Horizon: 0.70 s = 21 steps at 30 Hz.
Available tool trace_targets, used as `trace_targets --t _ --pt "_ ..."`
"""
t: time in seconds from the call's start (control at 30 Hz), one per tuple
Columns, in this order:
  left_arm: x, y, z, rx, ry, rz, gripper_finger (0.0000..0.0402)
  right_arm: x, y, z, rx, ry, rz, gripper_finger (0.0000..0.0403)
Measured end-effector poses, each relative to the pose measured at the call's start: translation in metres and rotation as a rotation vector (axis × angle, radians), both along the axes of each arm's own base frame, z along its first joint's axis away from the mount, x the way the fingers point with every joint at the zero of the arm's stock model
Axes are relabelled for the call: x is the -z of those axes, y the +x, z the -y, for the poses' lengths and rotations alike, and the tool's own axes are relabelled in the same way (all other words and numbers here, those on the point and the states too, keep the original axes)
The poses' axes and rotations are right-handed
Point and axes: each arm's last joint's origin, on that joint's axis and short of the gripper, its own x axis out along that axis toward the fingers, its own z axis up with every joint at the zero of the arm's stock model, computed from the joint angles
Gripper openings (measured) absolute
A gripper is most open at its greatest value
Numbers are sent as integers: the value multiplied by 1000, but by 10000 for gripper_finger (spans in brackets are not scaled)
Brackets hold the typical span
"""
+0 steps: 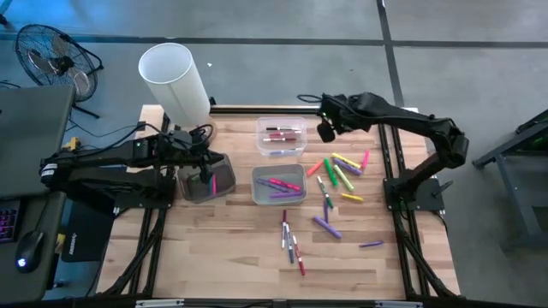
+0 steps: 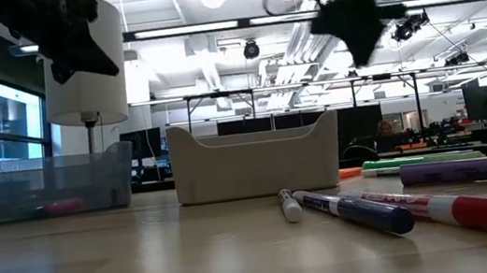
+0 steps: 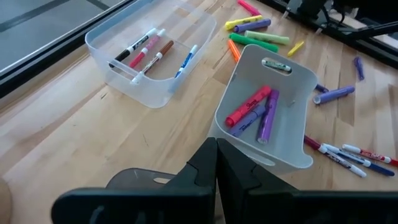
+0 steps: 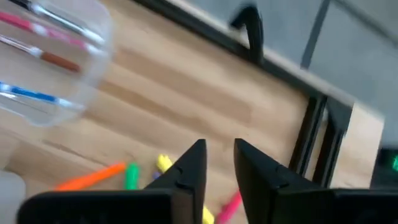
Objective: Pick & Place Markers
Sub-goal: Put the pink pen into the black bin
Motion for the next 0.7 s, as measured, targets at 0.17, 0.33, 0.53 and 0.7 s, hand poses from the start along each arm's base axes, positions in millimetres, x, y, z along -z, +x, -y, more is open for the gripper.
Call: trace_targets --t 0.17,0.33,0.53,0.7 --pt "0 0 0 0 -1 -3 1 31 -41 -9 198 35 26 118" --pt "0 0 0 0 -1 -4 1 59 -73 -18 371 70 112 134" --pt "0 0 -1 -17 10 -5 1 98 -83 -23 395 156 162 136" --pt "0 0 -1 -17 10 -5 1 126 -90 -28 451 180 171 136"
